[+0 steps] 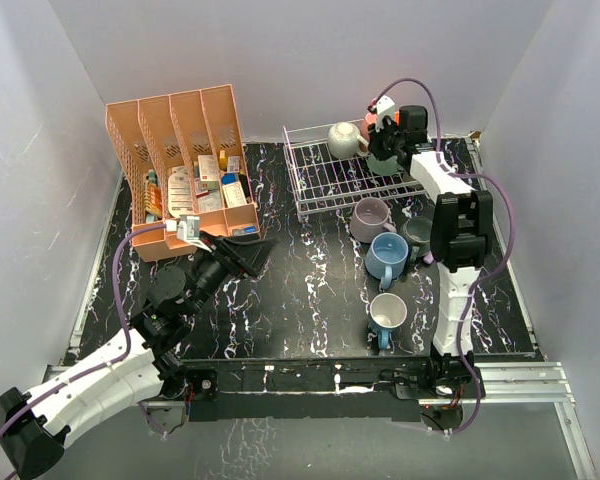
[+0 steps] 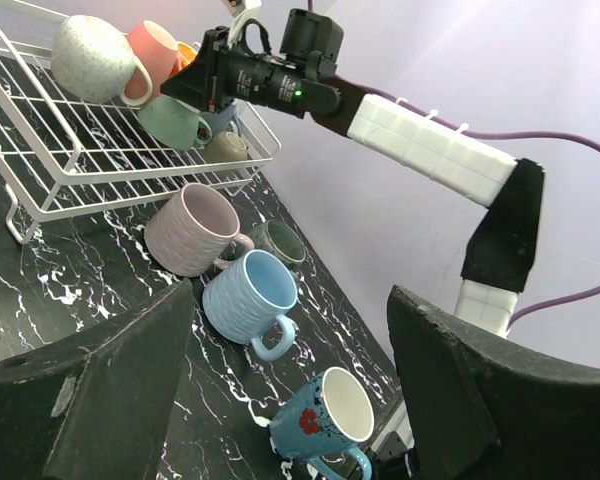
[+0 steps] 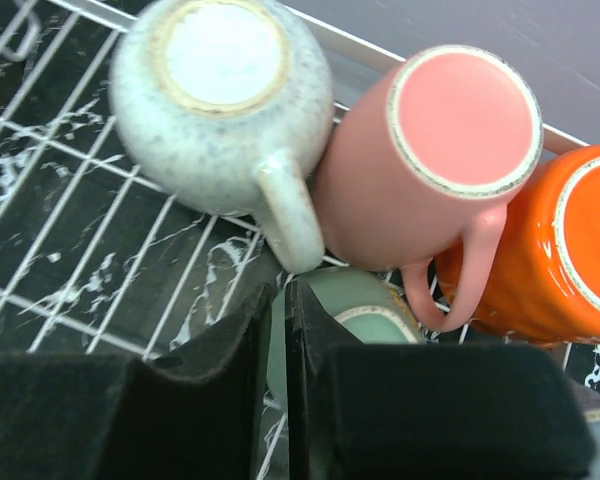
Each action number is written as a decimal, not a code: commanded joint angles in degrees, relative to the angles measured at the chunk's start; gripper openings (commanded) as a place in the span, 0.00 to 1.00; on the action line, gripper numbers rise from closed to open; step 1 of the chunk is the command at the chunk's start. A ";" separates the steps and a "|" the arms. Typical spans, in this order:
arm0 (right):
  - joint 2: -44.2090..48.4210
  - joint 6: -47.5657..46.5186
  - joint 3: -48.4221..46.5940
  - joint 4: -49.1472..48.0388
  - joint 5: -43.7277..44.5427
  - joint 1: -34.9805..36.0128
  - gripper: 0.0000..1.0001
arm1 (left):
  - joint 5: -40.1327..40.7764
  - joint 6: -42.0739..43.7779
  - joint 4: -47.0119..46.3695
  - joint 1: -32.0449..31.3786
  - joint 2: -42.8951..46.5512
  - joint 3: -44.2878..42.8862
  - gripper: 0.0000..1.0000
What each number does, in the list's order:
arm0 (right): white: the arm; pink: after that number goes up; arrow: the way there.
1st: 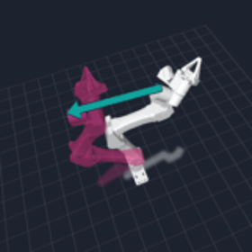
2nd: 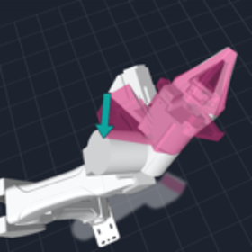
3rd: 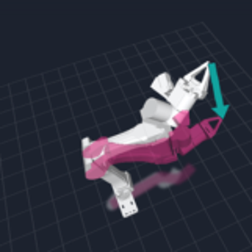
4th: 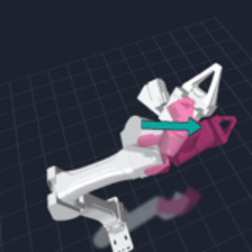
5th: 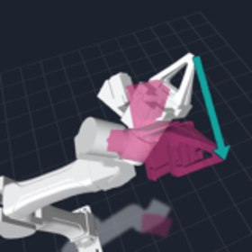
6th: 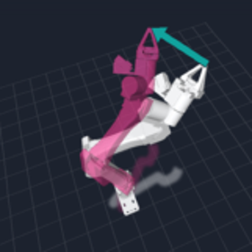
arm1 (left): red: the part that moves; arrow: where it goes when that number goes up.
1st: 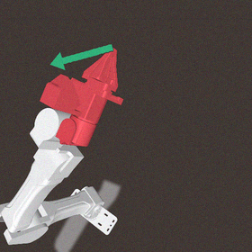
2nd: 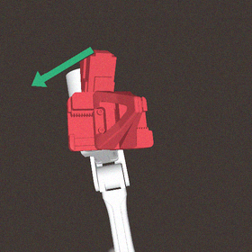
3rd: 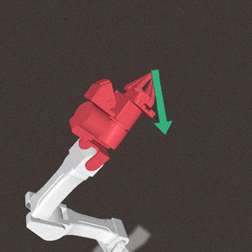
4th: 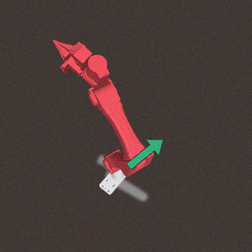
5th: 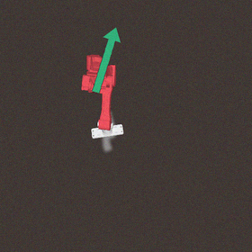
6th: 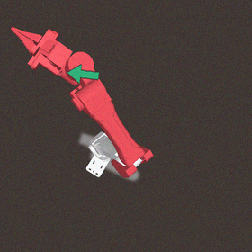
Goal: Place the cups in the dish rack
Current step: Turn the cup upside down in the dish rack, then pick up the cup at the center of the board.
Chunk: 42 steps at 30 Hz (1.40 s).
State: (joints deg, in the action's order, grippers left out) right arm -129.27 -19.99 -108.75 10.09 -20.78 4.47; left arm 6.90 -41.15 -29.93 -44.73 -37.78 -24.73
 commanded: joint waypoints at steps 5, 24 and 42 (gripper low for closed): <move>15.43 1.95 7.79 -2.79 -11.58 -0.75 0.19 | -1.32 -0.41 -2.17 0.26 -1.24 -0.47 0.77; 47.60 8.22 32.93 4.94 -34.43 -2.76 0.28 | -9.90 -2.57 -5.64 0.28 -8.72 -1.87 0.77; 58.70 15.81 58.08 -7.90 -59.25 -21.67 0.37 | -16.87 3.59 8.95 -6.45 -27.81 -17.72 0.73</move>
State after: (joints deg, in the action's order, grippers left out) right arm -72.44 -11.20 -53.87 14.17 -70.24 -12.95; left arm -10.72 -44.42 -30.33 -46.04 -62.28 -34.52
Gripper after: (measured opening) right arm 0.364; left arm 0.737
